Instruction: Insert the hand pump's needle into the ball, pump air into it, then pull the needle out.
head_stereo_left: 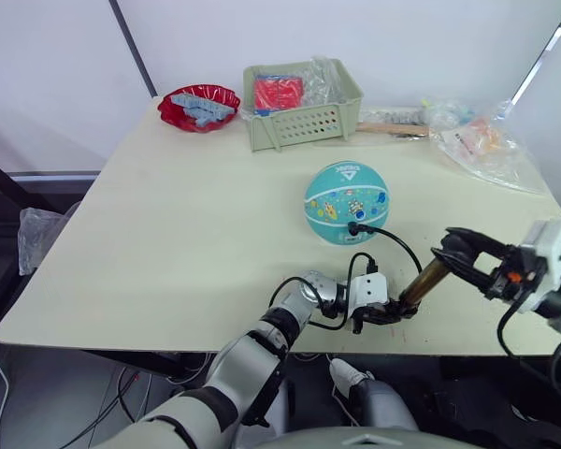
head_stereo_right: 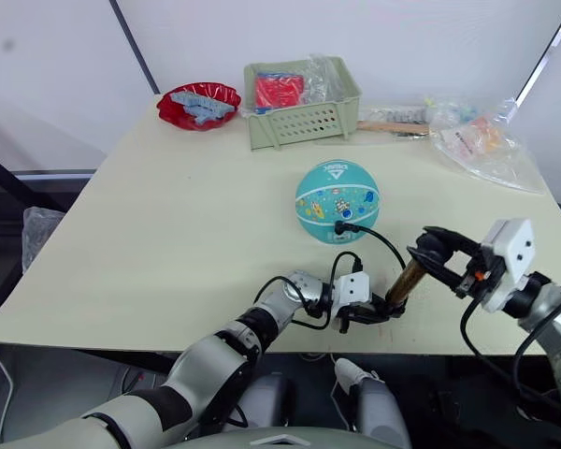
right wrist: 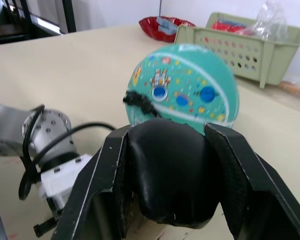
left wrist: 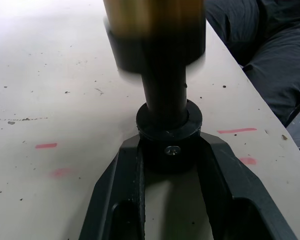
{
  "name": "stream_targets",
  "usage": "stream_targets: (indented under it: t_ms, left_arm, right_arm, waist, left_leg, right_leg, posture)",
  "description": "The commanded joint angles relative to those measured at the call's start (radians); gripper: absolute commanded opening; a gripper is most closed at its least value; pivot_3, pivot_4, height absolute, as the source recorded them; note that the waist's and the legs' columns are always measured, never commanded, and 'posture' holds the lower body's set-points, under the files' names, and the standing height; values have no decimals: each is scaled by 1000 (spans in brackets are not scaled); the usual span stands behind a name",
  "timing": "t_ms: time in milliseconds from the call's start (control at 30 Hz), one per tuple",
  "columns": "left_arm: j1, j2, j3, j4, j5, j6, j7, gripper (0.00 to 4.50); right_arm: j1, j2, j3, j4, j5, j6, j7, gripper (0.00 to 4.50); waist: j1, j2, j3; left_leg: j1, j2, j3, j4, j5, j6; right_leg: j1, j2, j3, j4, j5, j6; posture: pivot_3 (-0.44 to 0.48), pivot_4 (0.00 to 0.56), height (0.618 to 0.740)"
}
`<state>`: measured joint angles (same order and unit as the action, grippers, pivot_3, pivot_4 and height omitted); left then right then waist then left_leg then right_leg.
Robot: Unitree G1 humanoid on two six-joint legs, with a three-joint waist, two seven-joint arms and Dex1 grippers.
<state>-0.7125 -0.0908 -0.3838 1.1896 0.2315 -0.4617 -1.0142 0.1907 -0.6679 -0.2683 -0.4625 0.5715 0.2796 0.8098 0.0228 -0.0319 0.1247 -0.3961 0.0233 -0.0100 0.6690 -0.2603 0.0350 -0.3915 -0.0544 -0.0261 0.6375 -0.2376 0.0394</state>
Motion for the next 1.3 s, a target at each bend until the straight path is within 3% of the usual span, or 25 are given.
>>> stream_targets:
  t_ms: [33, 167, 433, 833, 1033, 1300]
  left_arm:
    - [32, 14, -38, 59, 51, 41, -20, 1047]
    - [32, 14, -38, 58, 51, 40, -22, 1047]
    - [33, 18, -38, 58, 51, 39, -29, 1047]
    - [29, 14, -42, 62, 55, 37, -31, 1047]
    - [29, 14, -42, 63, 55, 36, -32, 1047]
    - [27, 18, -40, 64, 55, 38, -30, 1047]
  right_arm:
    - [30, 4, 42, 66, -72, -18, 4, 1696]
    - [-4, -24, -11, 25, 7, 19, 22, 1696]
    - [-65, -159, -259, -77, 274, 198, 19, 1696]
    - [-197, -381, -563, -43, 529, 437, -12, 1696]
    - [-229, -435, -600, -11, 510, 480, 1, 1696]
    - [-124, -317, -450, -109, 421, 441, 2, 1696]
  waist:
    - [0, 1, 0]
    - [0, 1, 0]
    - [12, 10, 7]
    - [15, 10, 15]
    - [16, 10, 17]
    - [14, 8, 17]
  left_leg:
    - [0, 0, 0, 0, 0, 0]
    - [0, 0, 0, 0, 0, 0]
    - [-4, -2, 1, 0, 0, 0]
    - [-5, -2, 1, 0, 0, 0]
    - [-5, -2, 1, 0, 0, 0]
    - [-4, -1, 1, 0, 0, 0]
  right_leg:
    - [0, 0, 0, 0, 0, 0]
    - [0, 0, 0, 0, 0, -1]
    - [-3, -2, 0, -1, 2, -3]
    - [-3, -2, 0, -1, 2, -3]
    - [-3, -2, 0, -1, 2, -3]
    - [-3, -1, 0, -1, 1, 0]
  posture:
    - [0, 150, 738]
    - [0, 150, 738]
    - [0, 150, 738]
    - [0, 150, 738]
    - [0, 150, 738]
    - [0, 150, 738]
